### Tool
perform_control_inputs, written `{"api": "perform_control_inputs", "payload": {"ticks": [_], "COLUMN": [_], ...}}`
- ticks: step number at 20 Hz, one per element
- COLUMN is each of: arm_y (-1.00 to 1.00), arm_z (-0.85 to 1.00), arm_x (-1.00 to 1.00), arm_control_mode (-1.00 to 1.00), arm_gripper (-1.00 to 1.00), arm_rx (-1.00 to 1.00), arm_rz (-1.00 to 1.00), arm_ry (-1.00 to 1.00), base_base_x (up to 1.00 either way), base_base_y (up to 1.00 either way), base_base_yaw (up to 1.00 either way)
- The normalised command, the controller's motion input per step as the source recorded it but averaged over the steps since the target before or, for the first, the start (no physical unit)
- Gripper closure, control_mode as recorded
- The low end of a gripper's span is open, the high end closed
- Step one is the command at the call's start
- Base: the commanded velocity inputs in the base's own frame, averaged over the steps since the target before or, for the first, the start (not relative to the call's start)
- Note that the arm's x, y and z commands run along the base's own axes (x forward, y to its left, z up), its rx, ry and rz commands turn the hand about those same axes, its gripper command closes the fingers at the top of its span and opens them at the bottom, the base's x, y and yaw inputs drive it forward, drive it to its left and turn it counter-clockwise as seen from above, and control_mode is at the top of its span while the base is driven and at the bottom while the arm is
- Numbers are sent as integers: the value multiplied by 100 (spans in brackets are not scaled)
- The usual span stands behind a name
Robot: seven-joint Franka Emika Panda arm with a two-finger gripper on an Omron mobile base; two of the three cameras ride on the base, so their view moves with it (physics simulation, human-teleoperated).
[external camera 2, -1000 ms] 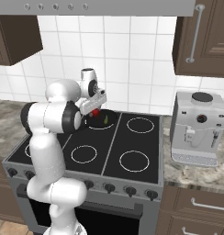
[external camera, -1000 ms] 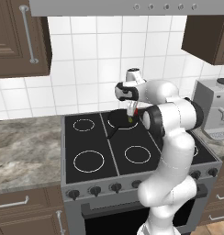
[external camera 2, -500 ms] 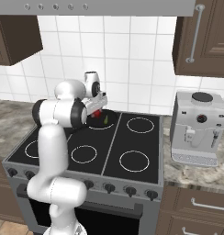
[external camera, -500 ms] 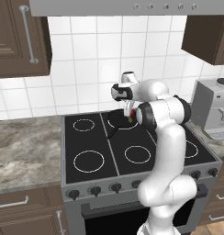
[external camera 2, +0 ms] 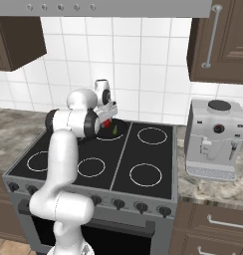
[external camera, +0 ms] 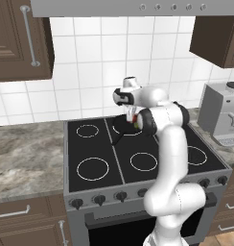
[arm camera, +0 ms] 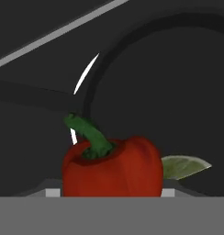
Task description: Put the lemon wedge and bell pepper in the pan. Then turn on the rear center burner and set the heat to medium.
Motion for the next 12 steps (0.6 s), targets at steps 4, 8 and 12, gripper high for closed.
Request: {"api": "perform_control_inputs", "payload": {"ticks": [4,8,12], "arm_y": [1,0,0], "arm_z": [-24,-24,-23], "arm_x": [35,23,18], "arm_control_mode": [-100,-100,-100], "arm_gripper": [100,100,100], "arm_rx": [0,0,0], "arm_rz": [3,2,2], "arm_ry": [1,0,0], "base_base_x": [0,0,0], "base_base_y": [0,0,0], "base_base_yaw": [0,0,0]}}
